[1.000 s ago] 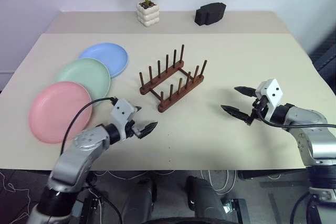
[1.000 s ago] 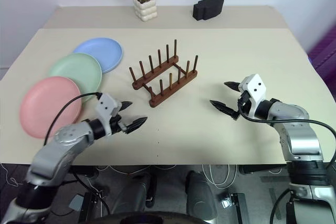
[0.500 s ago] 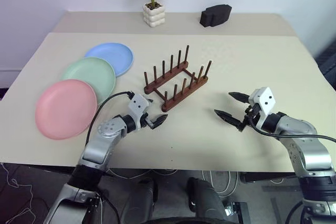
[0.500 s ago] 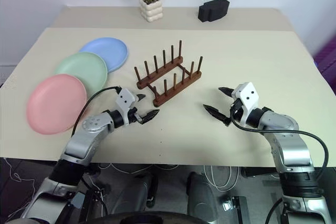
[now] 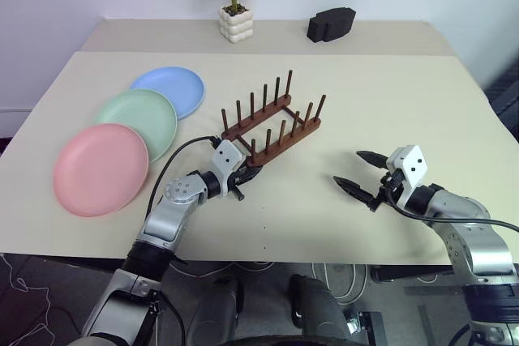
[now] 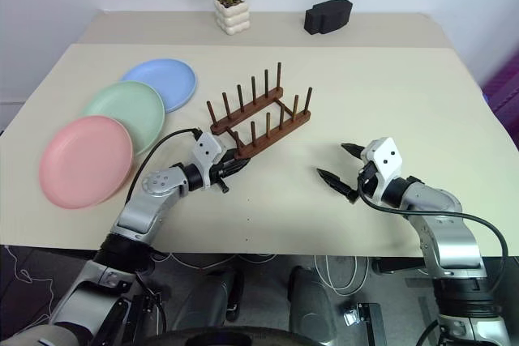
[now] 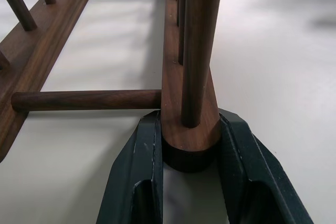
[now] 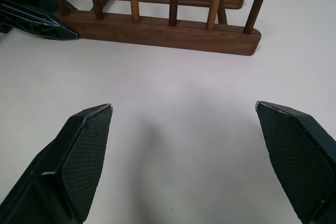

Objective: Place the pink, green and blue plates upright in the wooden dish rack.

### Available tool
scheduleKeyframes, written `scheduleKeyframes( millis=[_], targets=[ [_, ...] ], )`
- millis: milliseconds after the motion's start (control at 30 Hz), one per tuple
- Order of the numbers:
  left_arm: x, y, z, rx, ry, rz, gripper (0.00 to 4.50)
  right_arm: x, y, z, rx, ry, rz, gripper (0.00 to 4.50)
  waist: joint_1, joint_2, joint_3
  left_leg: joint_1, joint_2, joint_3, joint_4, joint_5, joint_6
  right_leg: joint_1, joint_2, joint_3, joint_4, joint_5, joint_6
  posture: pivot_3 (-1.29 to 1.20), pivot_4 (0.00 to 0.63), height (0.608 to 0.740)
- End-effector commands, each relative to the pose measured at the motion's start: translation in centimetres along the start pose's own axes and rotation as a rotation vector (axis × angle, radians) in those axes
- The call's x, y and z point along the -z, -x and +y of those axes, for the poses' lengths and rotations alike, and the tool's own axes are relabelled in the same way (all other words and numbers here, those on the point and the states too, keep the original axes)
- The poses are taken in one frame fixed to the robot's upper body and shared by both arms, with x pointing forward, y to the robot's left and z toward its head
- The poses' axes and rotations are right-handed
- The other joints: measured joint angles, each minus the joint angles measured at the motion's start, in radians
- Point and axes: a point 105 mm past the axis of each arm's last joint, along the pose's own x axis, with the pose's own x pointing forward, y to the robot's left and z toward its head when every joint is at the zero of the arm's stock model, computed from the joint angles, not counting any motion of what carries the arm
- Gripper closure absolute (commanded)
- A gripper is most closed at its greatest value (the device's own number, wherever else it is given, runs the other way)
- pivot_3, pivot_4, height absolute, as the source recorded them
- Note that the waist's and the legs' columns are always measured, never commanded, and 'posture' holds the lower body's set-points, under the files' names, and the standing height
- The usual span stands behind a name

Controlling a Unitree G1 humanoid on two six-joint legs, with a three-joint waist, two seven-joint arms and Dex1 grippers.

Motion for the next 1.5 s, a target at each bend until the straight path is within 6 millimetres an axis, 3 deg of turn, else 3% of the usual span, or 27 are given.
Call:
scheduleKeyframes(
  millis=[33, 267, 600, 800, 867, 1000, 1133, 1200, 1267, 1500],
  targets=[
    [-0.1, -0.2, -2.4, 0.197, -0.008, -0.005, 3.74, 0.0, 1.2, -0.5, 0.014, 0.032, 0.017, 0.0, 0.0, 0.0, 0.0, 0.0, 0.0, 0.0, 0.0, 0.0, 0.0, 0.0, 0.0, 0.0, 0.0, 0.0, 0.0, 0.0, 0.15, 0.738],
    [-1.1, -0.3, -3.1, 0.428, -0.091, 0.016, 3.74, 1.9, 3.2, -0.3, 0.024, 0.01, 0.098, 0.0, 0.0, 0.0, 0.0, 0.0, 0.0, 0.0, 0.001, 0.0, 0.0, 0.001, 0.0, 0.0, -0.001, 0.0, 0.0, 0.0, 0.15, 0.738],
    [-0.5, -0.8, -1.5, 0.446, -0.116, 0.039, 3.74, 2.4, 3.1, 0.4, 0.03, 0.005, 0.093, 0.0, -0.002, 0.0, 0.0, 0.001, 0.0, 0.0, 0.0, 0.0, 0.0, 0.001, 0.0, 0.0, 0.0, 0.0, 0.0, 0.0, 0.15, 0.738],
    [-0.3, 0.1, 0.4, 0.307, -0.081, 0.047, 0.88, 2.4, 2.7, 0.1, 0.024, 0.008, 0.089, 0.0, -0.005, 0.0, 0.0, 0.001, 0.0, 0.0, 0.0, 0.0, 0.0, 0.001, 0.0, 0.0, 0.0, 0.0, 0.0, 0.0, 0.15, 0.738],
    [0.2, 0.9, 0.6, 0.256, -0.062, 0.069, 0.88, 2.6, 2.9, 0.0, 0.019, 0.002, 0.095, 0.0, -0.008, 0.0, 0.0, 0.002, 0.001, 0.0, 0.0, 0.0, 0.0, 0.001, 0.0, 0.0, 0.0, 0.0, 0.0, 0.0, 0.15, 0.738],
    [0.4, 2.5, 0.7, 0.164, -0.019, 0.07, 0.8, 3.2, 3.2, -0.2, 0.007, -0.012, 0.114, 1.29, -0.008, 0.0, 0.0, 0.003, 0.002, -0.001, -0.002, 0.0, 0.0, 0.001, 0.0, 0.0, 0.0, 0.0, 0.0, 0.0, 0.15, 0.738],
    [0.0, 4.1, -0.7, 0.159, 0.037, 0.06, 2.47, 4.0, 3.4, 0.1, -0.009, -0.013, 0.132, 3.34, -0.009, 0.0, 0.0, 0.006, 0.003, -0.001, -0.003, 0.0, 0.0, 0.003, 0.0, 0.001, 0.0, 0.0, 0.0, 0.0, 0.15, 0.738],
    [0.0, 4.3, -1.6, 0.172, 0.055, 0.071, 3.57, 4.3, 3.1, 0.0, -0.01, -0.002, 0.141, 4.42, -0.007, 0.0, 0.0, 0.007, 0.003, -0.001, -0.003, 0.0, 0.0, 0.005, 0.0, 0.001, 0.0, 0.0, 0.0, 0.0, 0.15, 0.738],
    [-0.1, 4.2, -2.5, 0.204, 0.078, 0.076, 4.43, 4.6, 2.8, 0.0, -0.009, 0.015, 0.151, 4.5, -0.004, 0.0, 0.0, 0.009, 0.003, -0.001, -0.003, 0.0, 0.0, 0.007, 0.0, 0.001, -0.001, -0.001, 0.0, 0.0, 0.15, 0.738],
    [-0.2, 2.2, -4.5, 0.248, 0.088, 0.084, 4.43, 4.5, 0.2, -0.2, -0.012, 0.062, 0.16, 4.5, -0.007, 0.0, 0.0, 0.011, 0.003, -0.001, -0.003, 0.0, 0.0, 0.008, 0.0, 0.001, -0.001, -0.001, 0.0, 0.0, 0.15, 0.738]
  ],
)
